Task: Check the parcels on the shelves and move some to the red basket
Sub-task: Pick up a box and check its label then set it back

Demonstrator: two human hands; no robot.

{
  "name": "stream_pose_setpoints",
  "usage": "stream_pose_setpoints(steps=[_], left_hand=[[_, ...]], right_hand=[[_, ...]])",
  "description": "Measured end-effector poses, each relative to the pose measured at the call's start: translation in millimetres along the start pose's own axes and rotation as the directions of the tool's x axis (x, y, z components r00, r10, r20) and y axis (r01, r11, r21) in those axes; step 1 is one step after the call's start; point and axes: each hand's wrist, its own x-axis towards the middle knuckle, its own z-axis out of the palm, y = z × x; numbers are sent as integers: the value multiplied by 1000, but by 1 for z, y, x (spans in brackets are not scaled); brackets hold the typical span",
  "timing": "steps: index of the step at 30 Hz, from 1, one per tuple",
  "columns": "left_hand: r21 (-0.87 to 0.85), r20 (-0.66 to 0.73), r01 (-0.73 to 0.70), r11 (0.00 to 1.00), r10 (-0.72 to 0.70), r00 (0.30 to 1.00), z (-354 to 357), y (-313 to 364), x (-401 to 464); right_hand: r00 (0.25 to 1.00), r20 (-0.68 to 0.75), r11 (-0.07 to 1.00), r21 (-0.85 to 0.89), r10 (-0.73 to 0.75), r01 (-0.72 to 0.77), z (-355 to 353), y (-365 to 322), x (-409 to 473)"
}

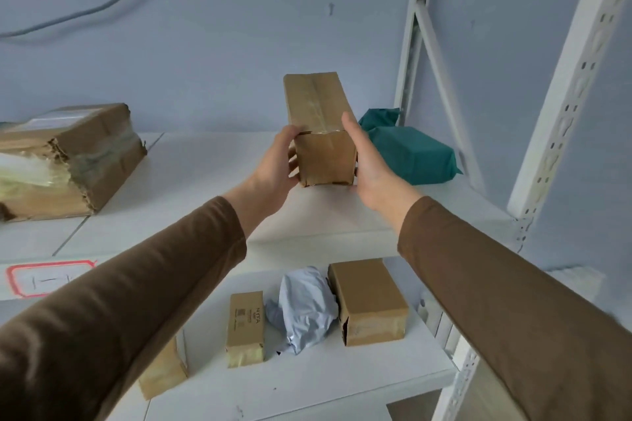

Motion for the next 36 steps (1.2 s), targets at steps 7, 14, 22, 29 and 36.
stream_pose_setpoints(steps=[7,14,22,29,36], left_hand=[[181,47,-280,943,276,960,-1,8,-83],[191,-66,-364,912,382,922,39,4,-163],[127,82,-59,990,49,995,92,-14,-234],[108,112,-60,992,48,993,105,-20,-269],[82,33,-107,991,104,994,118,-33,-279]], right_hand=[[996,40,959,273,-85,71,-16,7,-82],[965,247,827,522,89,-210,-91,35,-156],[985,45,985,51,-169,167,-122,56,-228],[832,174,791,-259,-526,554,-140,80,-259],[680,214,251,-819,-701,516,-142,97,-267]])
